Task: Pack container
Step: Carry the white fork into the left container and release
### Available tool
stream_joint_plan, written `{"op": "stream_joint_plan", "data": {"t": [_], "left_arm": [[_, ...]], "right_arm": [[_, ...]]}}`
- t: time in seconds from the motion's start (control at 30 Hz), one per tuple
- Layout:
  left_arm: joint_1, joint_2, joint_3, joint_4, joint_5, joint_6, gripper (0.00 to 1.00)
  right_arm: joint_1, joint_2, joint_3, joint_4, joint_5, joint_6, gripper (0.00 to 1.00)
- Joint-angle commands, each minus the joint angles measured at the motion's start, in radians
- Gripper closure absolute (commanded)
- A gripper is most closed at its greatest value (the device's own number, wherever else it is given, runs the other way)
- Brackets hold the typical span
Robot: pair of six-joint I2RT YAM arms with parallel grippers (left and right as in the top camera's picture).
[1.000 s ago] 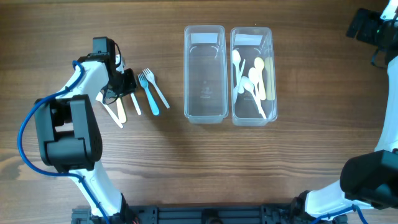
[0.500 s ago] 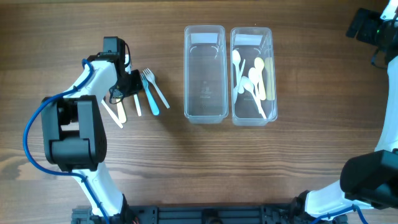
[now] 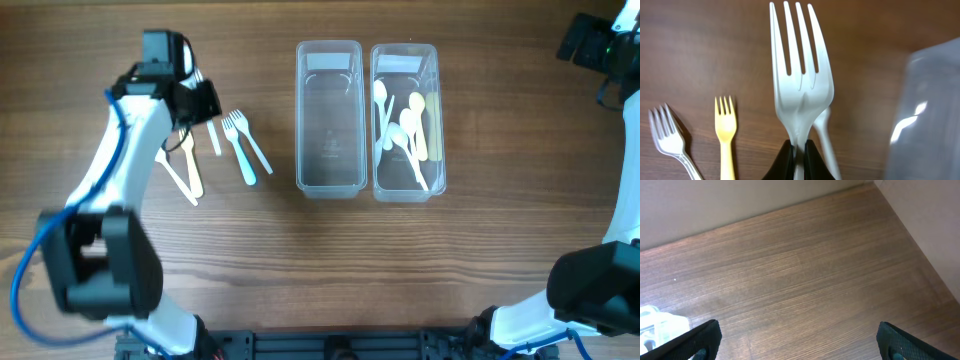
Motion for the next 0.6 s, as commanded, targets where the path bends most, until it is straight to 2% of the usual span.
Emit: {"op": "stream_joint_plan", "data": {"t": [0.0,0.23,0.57], "left_arm": [[-0.061,-0.130,0.032,0.031,0.034,-0.032,0.96],[-0.243,-0.201,0.032,0.110,0.046,-0.056,0.96],[-0.447,-0.113,0.032,0.114,0.042,-0.077,0.96]], "right_arm": [[0.005,0.009,-0.007,0.002,-0.005,0.004,0.00],[0.005,0.009,-0.007,0.002,-0.005,0.004,0.00],[0.005,0.009,-0.007,0.002,-0.005,0.004,0.00]]}}
